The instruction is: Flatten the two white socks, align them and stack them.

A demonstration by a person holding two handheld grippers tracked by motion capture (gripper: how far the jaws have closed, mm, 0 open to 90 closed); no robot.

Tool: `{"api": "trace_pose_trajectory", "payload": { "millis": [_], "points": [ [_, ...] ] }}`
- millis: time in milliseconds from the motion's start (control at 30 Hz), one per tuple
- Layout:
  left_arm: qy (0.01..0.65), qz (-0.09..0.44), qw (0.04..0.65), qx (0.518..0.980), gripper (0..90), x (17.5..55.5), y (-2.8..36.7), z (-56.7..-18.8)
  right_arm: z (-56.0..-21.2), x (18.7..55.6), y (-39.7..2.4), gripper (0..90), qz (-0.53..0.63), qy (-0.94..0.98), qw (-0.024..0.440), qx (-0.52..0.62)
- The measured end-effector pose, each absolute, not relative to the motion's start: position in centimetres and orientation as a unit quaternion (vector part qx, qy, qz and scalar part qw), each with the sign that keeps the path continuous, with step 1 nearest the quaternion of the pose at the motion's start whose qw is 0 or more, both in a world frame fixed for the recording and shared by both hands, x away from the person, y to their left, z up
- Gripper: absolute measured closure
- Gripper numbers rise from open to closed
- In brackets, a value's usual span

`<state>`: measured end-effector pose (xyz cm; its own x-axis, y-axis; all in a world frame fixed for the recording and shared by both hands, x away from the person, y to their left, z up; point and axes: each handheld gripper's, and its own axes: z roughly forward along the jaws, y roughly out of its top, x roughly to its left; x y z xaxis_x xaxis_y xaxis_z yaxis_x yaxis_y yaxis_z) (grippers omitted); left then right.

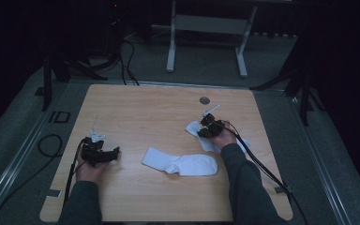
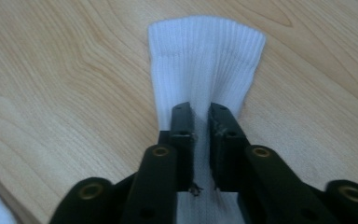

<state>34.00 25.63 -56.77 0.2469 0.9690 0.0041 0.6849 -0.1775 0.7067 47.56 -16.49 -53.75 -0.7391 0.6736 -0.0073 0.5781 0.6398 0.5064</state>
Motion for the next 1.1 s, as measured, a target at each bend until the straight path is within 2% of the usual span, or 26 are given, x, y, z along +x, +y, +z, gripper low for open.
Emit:
{"api": "trace_pose_trajectory", "payload": {
  "millis": [400, 633, 1100],
  "points": [
    [0.566, 0.236, 0.301, 0.73, 15.2, 34.0, 25.6, -56.8, -52.2, 45.7, -17.3, 83.8, 0.236, 0.915, 0.114, 0.305],
    [0.566, 0.236, 0.302, 0.73, 15.2, 34.0, 25.6, -56.8, -49.0, 43.6, -18.5, 83.7, 0.258, 0.914, 0.134, 0.282],
    [0.566, 0.237, 0.303, 0.729, 15.2, 34.0, 25.6, -56.8, -45.3, 40.6, -18.7, 83.4, 0.268, 0.918, 0.16, 0.244]
  ]
}}
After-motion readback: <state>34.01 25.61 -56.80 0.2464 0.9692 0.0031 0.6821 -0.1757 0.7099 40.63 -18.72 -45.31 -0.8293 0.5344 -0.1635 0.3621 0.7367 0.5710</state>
